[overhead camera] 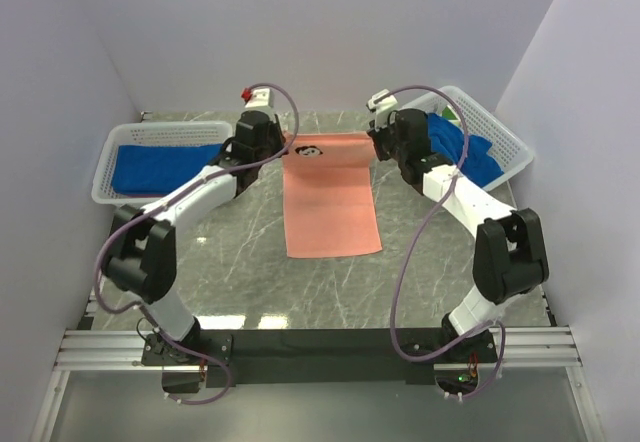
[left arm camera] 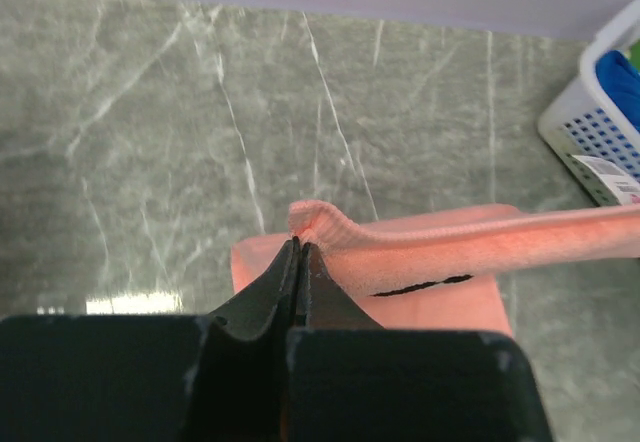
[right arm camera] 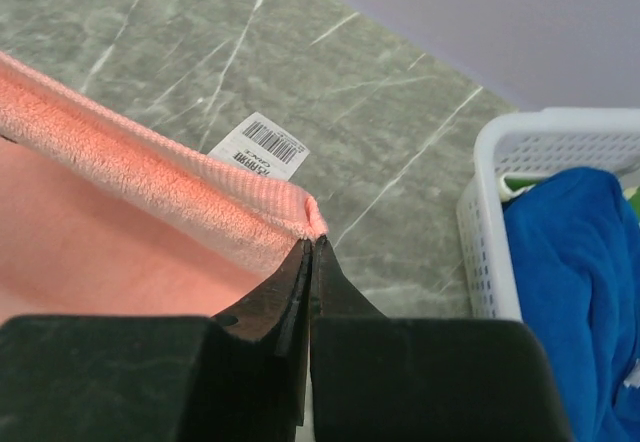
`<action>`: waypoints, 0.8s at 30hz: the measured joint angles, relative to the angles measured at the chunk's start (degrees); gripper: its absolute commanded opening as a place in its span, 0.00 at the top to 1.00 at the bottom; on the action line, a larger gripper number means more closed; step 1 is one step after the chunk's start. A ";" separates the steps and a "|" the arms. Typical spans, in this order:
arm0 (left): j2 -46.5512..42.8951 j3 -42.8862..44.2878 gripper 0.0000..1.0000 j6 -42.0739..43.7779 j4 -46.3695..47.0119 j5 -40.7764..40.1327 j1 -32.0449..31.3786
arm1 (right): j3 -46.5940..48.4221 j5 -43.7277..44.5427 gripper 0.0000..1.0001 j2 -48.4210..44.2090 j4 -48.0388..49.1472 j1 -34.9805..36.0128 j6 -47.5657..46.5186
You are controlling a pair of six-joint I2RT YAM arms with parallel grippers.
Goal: Fold and stack the towels
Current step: Fold the towel
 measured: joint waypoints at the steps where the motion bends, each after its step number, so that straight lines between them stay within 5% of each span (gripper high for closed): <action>1: -1.60 -1.20 0.99 -1.11 -0.35 0.31 0.02 | -0.61 0.07 1.00 -0.83 -0.31 0.31 0.33; 24: -18.80 -29.49 0.99 -22.08 -3.98 10.01 -3.96 | -21.86 3.02 1.00 -15.80 -7.78 5.20 15.28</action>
